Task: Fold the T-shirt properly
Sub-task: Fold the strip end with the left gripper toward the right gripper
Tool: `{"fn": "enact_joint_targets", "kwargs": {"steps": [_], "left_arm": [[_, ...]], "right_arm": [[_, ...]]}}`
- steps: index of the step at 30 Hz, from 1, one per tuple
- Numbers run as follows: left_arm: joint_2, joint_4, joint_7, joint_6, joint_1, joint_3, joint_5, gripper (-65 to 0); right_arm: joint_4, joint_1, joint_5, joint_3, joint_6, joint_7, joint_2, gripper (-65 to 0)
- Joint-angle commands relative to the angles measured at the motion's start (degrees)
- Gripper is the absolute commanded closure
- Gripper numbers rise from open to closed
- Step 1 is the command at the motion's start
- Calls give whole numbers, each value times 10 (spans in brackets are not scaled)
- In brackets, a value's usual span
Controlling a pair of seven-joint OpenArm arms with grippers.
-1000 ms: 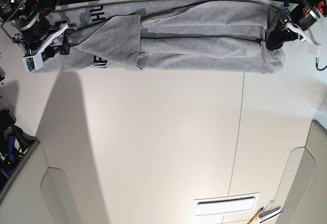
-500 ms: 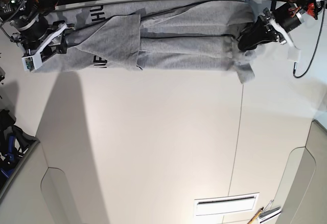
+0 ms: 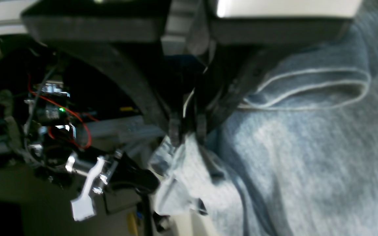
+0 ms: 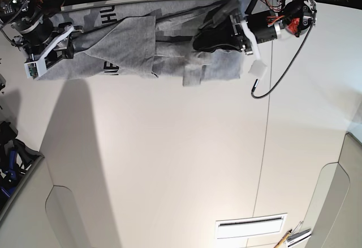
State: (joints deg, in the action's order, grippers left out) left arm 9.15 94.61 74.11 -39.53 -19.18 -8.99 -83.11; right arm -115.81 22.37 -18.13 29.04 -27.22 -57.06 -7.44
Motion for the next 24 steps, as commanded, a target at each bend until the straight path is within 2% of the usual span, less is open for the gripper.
{"fn": "enact_joint_targets", "kwargs": {"steps": [1,10,17,20,21,24], "left_arm": [[0,11,-5,-5,5,9,-19,0],[-21,11,-6,-5,32,87,-17,0],[-26,11,-10,-5,32,92,-10,-6],[-26,11,-26,-5,32,92,-10,-203],[-26,11,-34,-5,32,92,-10,-234],[-26,11,-40,-5,37,92,-11,-241]], "right_arm": [[-8,-1,-3,4,0,9,-5,-267],[-8,-1,-3,4,0,9,-5,-267],[-8,-1,-3,4,0,9,-5,-267],[-8,-1,-5,4,0,9,-5,-267],[-8,-1,-7,4,0,9,-5,-267],[-8,-1,-14,4,0,9,-5,-267]]}}
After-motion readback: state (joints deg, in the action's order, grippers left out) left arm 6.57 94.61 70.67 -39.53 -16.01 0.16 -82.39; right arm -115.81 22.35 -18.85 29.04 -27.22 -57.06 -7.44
